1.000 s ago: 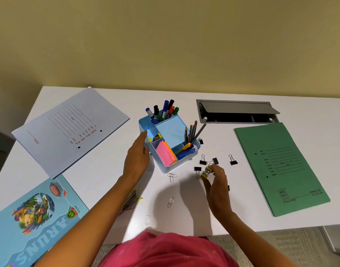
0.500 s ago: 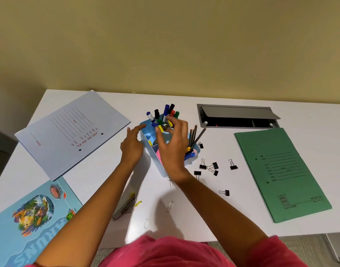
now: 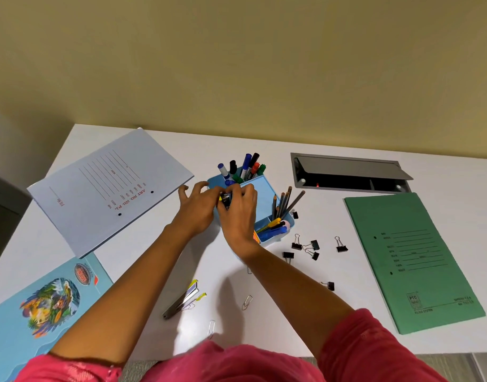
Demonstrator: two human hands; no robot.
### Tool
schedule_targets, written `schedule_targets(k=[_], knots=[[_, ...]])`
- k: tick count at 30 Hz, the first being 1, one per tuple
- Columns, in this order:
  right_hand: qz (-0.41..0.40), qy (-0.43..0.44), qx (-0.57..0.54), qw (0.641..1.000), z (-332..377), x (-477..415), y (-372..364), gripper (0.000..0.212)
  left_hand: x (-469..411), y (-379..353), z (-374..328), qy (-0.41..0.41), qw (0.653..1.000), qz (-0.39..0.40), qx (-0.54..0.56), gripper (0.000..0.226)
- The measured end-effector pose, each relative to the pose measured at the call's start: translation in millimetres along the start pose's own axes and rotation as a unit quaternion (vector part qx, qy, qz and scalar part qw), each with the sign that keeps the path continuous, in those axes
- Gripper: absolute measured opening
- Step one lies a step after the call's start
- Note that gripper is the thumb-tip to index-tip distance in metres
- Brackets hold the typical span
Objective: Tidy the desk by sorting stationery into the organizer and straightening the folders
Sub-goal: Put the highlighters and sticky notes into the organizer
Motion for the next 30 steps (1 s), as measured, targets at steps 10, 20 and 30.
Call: schedule_targets(k=[10, 20, 30], knots=[[0.024, 0.003, 0.028, 0.999, -4, 0, -2, 0.031, -7, -1, -2, -0.013, 0.999, 0.009, -0.047, 0.043], [0.012, 0.020, 0.016, 1.000, -5, 5, 5, 0.030, -5, 0, -6, -0.019, 0.998, 0.016, -0.064, 0.041], [-0.023, 0.241, -0.033, 0.970, -24, 67, 38, 0.017, 26, 6, -3, 0.080, 0.959, -0.202, 0.181, 0.068]])
Point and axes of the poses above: each hand's wrist, its own x-axis away from the middle knuckle, its own y-axis out of the back of the hand, z = x × y, the point moved 1 cm from there along -x, towards the middle knuckle, and after that the axes turned 7 degrees about -z, right-handed, at the moved point
